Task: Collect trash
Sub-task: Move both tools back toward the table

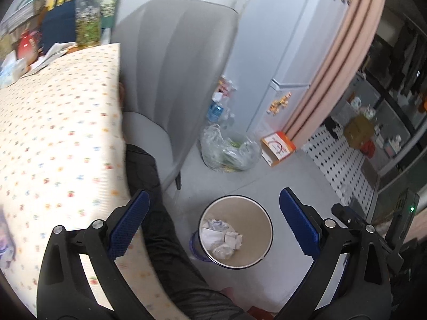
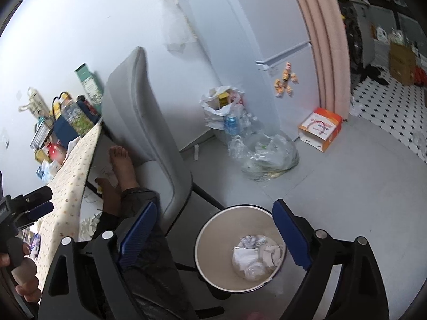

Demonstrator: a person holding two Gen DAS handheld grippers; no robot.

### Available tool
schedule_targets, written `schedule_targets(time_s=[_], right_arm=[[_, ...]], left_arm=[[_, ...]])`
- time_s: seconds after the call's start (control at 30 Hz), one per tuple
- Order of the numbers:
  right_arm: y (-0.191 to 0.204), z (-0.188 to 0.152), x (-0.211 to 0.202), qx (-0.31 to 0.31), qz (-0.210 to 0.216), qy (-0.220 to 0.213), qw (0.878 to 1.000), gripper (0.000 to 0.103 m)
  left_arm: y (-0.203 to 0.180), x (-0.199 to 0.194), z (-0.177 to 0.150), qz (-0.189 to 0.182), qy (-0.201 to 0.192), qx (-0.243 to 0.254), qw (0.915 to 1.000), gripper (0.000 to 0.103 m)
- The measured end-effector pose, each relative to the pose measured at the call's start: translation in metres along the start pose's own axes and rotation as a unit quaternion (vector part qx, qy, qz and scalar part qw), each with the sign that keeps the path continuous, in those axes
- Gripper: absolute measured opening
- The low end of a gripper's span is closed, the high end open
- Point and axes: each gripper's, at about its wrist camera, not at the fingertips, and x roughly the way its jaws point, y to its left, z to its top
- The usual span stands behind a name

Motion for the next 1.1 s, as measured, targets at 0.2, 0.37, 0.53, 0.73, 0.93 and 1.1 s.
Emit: schedule_targets(time_s=[0.2,0.37,0.53,0.73,0.93,1.1], right_arm=[[0.048,0.0,-0.007,-0.035,0.023,-0.006,0.999,0.096],[0.091,-0.002,-0.01,-0.059,0.043,-0.003,0.997,0.096],[0.135,-0.007,-0.016,-0.092,0.061,0.001,0.994,0.096],[0.185,-0.017,-0.025,-0.132,0.083,0.006,0.988,0.095],[0.241,-0.033,-0.031,-0.176,0.109,0.017,0.978,0.095],[0.29,-0.05,-0.032,-0.213,0.136,0.032,0.967,0.095]], left_arm=[[0.038,-0.03,-0.003,0.008,-0.026,-0.031,0.9992,0.097],[0.071,-0.058,-0.01,0.015,-0.05,-0.059,0.9969,0.097],[0.109,-0.084,-0.02,0.023,-0.07,-0.091,0.9932,0.097],[0.15,-0.115,-0.037,0.033,-0.09,-0.128,0.9871,0.097],[0.194,-0.148,-0.057,0.054,-0.11,-0.164,0.9789,0.097],[0.234,-0.171,-0.076,0.076,-0.121,-0.198,0.9699,0.097]])
